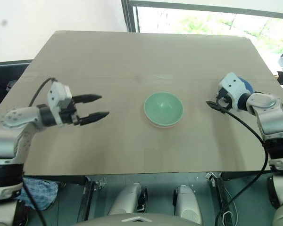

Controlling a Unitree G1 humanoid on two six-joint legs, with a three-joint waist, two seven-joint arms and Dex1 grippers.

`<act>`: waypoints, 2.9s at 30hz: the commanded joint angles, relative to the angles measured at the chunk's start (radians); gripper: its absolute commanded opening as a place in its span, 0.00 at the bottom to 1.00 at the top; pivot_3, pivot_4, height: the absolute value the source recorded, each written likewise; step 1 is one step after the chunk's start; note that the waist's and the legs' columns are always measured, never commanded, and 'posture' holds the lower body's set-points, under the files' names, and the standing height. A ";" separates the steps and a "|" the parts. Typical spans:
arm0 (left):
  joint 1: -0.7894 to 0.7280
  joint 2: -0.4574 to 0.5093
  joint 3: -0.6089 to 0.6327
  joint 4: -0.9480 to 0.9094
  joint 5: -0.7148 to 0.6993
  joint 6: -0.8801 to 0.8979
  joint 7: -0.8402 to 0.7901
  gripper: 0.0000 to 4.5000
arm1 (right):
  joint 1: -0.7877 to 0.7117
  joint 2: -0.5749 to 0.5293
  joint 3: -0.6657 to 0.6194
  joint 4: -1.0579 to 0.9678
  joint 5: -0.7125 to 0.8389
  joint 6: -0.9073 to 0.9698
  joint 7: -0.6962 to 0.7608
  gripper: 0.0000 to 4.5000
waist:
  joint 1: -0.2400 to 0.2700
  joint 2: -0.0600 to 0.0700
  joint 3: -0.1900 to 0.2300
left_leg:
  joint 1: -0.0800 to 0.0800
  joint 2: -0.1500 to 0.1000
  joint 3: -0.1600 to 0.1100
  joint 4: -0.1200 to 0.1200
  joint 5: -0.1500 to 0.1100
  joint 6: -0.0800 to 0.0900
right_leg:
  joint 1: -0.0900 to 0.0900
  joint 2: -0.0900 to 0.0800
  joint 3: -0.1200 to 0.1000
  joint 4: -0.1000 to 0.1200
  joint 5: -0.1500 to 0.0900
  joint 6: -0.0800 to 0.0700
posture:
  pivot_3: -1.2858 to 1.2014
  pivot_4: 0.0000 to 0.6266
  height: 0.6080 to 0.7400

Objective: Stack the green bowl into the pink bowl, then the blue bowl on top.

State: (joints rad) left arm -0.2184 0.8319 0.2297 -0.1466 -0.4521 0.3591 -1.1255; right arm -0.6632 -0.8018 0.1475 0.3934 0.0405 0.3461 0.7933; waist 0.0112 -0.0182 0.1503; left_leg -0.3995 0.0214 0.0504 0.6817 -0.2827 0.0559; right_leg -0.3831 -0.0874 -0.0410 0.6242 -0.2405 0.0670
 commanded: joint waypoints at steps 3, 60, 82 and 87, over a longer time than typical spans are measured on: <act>0.043 -0.004 0.094 -0.147 -0.105 0.004 0.022 0.83 | -0.108 0.026 0.039 0.192 -0.113 -0.092 -0.026 1.00 | 0.001 0.000 0.000 | 0.000 0.000 -0.001 0.000 0.000 0.000 | 0.000 0.000 0.000 0.000 0.000 0.000 | 0.52 0.24 1.00; -0.133 -0.156 -0.001 0.056 -0.130 -0.199 -0.009 0.84 | -0.115 0.094 0.089 -0.907 0.218 0.613 0.106 0.49 | 0.001 0.000 0.000 | 0.000 0.000 -0.002 0.000 0.000 0.000 | 0.000 0.000 -0.002 0.001 0.000 0.000 | 0.52 0.24 1.00; 0.137 -0.183 0.067 -0.084 -0.073 -0.083 0.260 0.84 | 0.570 0.017 -0.543 -0.557 0.428 0.009 0.368 0.49 | -0.001 0.000 0.000 | 0.003 0.000 0.001 -0.002 -0.001 0.001 | 0.002 -0.001 0.001 -0.001 0.000 0.000 | 0.52 0.24 1.00; 0.217 -0.198 0.079 -0.109 -0.066 -0.106 0.284 0.84 | 0.613 0.035 -0.569 -0.483 0.448 -0.104 0.397 0.49 | 0.000 0.000 0.000 | 0.005 0.001 0.001 -0.002 -0.001 0.000 | 0.004 -0.001 0.002 0.000 0.000 0.000 | 0.52 0.24 1.00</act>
State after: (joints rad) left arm -0.0036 0.6330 0.2724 -0.1987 -0.5123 0.2772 -0.8495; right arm -0.0500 -0.7688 -0.3820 -0.1005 0.4733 0.2984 1.1763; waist 0.0114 -0.0181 0.1499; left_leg -0.3941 0.0224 0.0506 0.6799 -0.2832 0.0560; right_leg -0.3795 -0.0882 -0.0395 0.6243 -0.2403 0.0669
